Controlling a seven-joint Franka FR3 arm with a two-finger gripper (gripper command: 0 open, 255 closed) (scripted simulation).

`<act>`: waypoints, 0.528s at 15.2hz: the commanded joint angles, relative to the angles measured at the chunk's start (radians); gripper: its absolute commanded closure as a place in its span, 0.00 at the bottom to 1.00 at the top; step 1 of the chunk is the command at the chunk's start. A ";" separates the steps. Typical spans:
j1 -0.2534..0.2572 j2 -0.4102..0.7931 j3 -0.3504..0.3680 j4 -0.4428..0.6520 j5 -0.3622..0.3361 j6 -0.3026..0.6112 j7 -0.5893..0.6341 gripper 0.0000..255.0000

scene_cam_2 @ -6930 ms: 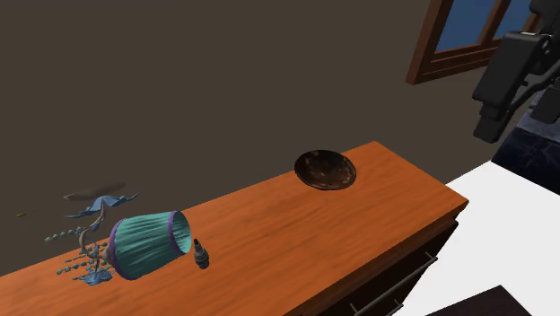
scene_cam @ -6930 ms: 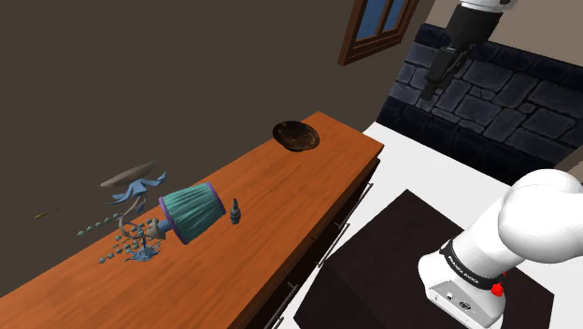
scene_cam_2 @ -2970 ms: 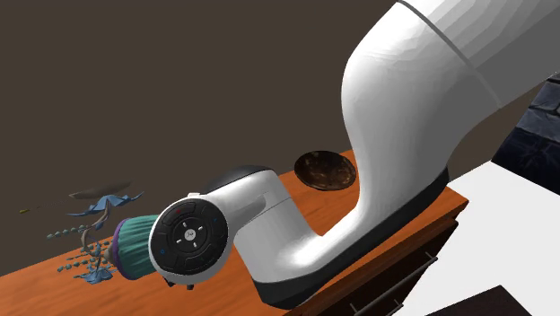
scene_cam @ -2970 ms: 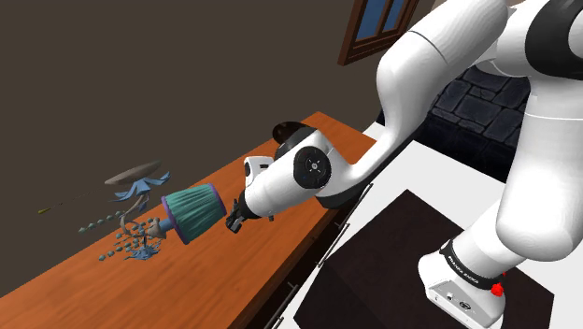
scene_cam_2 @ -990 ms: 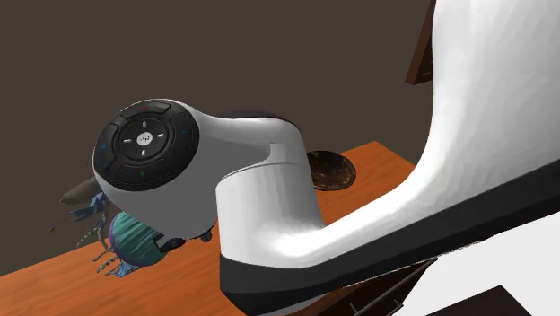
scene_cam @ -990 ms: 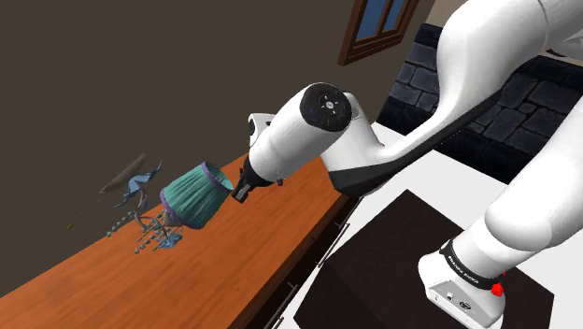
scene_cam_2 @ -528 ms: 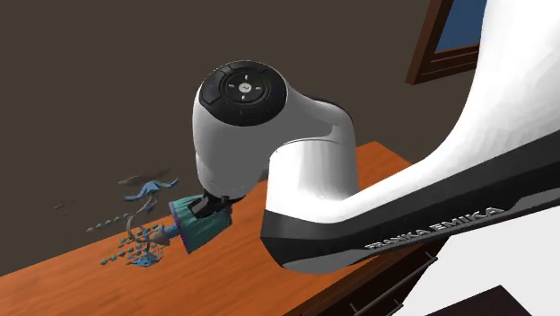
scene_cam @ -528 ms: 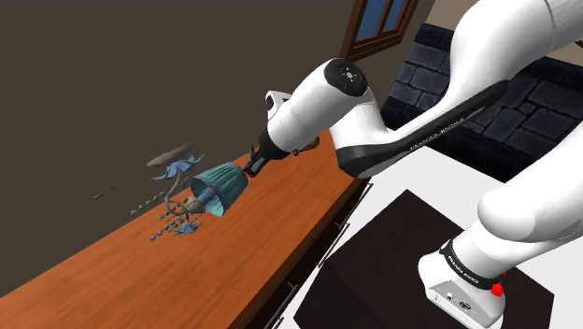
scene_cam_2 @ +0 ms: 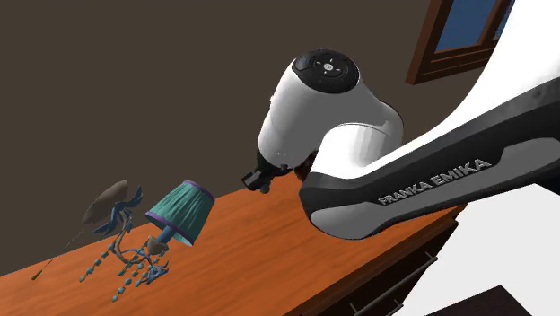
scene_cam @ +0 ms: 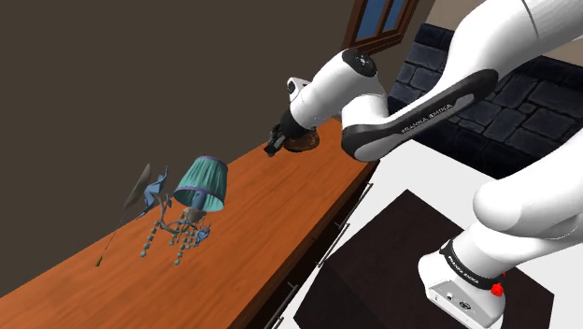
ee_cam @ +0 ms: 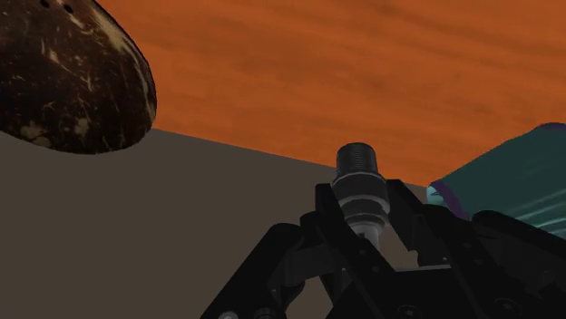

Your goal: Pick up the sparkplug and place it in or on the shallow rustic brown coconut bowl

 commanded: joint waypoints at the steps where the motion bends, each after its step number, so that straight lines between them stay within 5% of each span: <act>1: -0.044 0.009 -0.004 0.001 0.073 0.016 -0.114 1.00; 8: -0.185 0.088 -0.020 0.034 0.174 0.034 -0.385 1.00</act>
